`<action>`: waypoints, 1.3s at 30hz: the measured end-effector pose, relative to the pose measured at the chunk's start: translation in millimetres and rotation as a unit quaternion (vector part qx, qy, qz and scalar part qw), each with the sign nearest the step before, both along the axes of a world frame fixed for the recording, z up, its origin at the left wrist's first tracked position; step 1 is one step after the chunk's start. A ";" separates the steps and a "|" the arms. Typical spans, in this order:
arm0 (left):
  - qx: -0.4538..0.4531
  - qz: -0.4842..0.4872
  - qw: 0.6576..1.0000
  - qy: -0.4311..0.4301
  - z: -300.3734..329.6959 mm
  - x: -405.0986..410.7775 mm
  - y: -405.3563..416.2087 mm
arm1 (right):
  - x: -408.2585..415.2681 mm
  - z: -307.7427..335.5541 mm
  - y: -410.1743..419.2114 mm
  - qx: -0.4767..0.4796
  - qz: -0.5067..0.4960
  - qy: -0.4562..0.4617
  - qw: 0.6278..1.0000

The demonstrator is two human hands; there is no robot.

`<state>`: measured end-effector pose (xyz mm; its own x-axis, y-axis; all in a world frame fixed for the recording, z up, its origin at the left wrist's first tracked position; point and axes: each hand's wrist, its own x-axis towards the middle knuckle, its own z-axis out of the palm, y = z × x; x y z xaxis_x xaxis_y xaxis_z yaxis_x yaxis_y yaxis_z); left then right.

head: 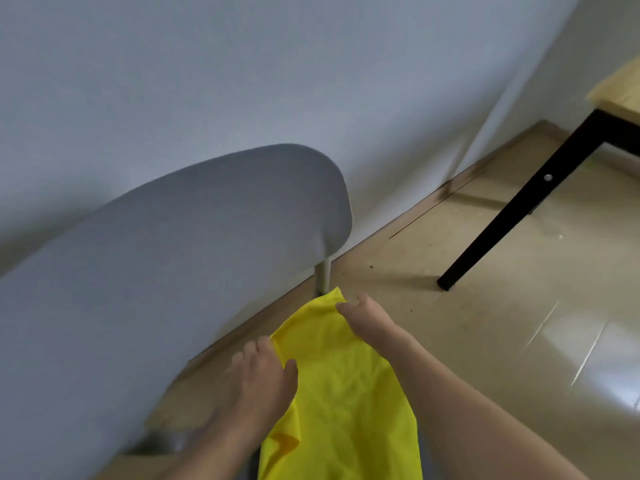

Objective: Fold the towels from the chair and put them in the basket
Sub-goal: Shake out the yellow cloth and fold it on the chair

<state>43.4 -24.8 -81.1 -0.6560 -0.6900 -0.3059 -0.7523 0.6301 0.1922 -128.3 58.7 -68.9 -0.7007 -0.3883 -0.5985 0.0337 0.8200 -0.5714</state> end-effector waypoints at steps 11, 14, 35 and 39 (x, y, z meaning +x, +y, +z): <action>-0.059 -0.026 0.981 0.184 -46.6 22.5 -7.3 | 8.2 -48.5 -6.2 -0.147 -0.079 0.206 0.964; 0.021 -0.035 0.977 0.208 -41.8 33.3 -2.6 | 33.9 -21.9 17.0 -0.191 -0.082 0.247 0.947; 0.180 -0.322 0.809 0.458 380.6 189.7 52.4 | 288.0 368.2 168.1 -0.314 -0.075 0.528 0.786; 0.126 -0.343 0.805 0.468 420.6 207.3 59.5 | 312.6 392.9 174.8 -0.290 -0.045 0.553 0.780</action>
